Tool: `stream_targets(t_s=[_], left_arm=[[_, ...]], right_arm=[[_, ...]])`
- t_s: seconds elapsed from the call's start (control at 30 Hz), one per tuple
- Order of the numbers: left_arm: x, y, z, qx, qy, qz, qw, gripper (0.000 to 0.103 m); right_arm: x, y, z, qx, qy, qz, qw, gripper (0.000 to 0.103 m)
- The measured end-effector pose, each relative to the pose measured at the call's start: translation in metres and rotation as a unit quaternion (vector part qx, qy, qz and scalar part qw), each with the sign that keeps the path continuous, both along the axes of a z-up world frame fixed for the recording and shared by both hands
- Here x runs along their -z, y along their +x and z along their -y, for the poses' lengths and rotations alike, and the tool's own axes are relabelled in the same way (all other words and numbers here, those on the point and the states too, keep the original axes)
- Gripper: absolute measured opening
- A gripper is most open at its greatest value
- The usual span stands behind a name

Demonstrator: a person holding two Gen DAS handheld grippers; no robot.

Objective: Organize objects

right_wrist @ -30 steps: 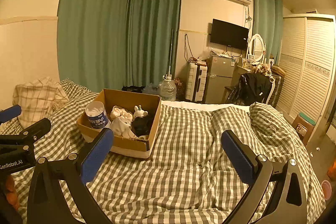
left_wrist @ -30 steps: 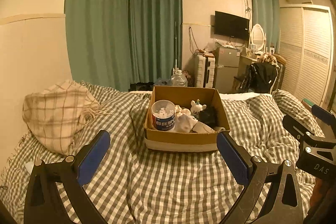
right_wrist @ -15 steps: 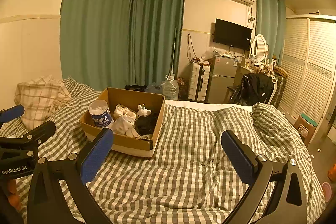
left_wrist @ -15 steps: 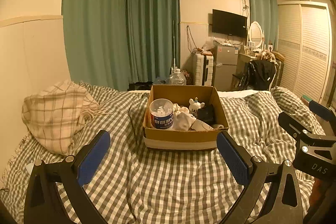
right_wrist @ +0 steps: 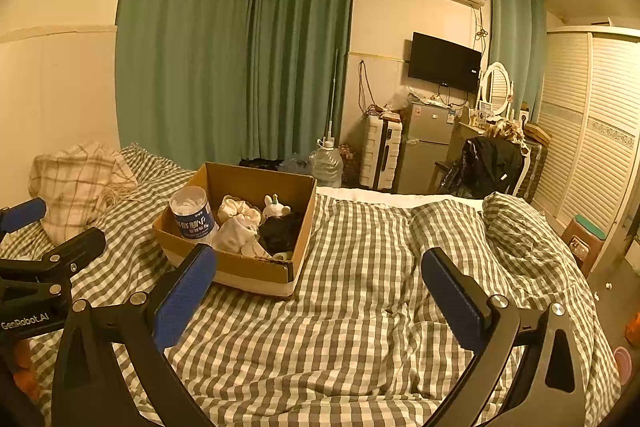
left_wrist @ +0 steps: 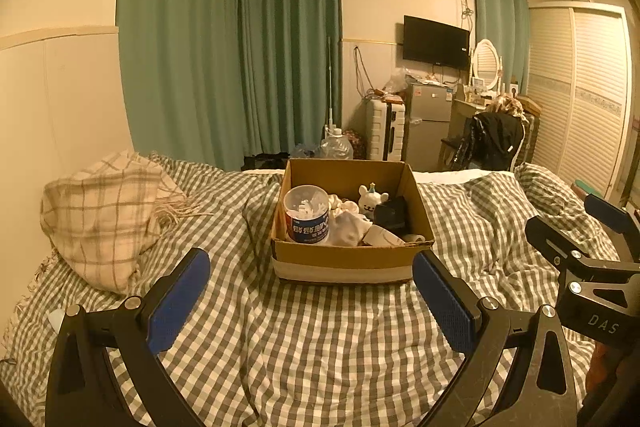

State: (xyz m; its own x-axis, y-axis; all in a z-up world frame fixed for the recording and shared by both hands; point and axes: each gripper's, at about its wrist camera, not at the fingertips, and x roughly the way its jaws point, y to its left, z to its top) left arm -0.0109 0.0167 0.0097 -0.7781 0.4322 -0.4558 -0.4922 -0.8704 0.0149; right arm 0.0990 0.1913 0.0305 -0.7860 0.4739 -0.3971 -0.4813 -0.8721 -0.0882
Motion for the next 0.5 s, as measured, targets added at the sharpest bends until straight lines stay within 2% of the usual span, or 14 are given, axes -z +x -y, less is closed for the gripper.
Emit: stream_targets(t_s=[0.5], left_arm=[[-0.0007,0.0008,-0.0018,-0.006,-0.004,-0.004,1.0000,0.103]], right_arm=[[0.0027,-0.0008,-0.0005,-0.004,-0.008,0.005,1.000,0.103]])
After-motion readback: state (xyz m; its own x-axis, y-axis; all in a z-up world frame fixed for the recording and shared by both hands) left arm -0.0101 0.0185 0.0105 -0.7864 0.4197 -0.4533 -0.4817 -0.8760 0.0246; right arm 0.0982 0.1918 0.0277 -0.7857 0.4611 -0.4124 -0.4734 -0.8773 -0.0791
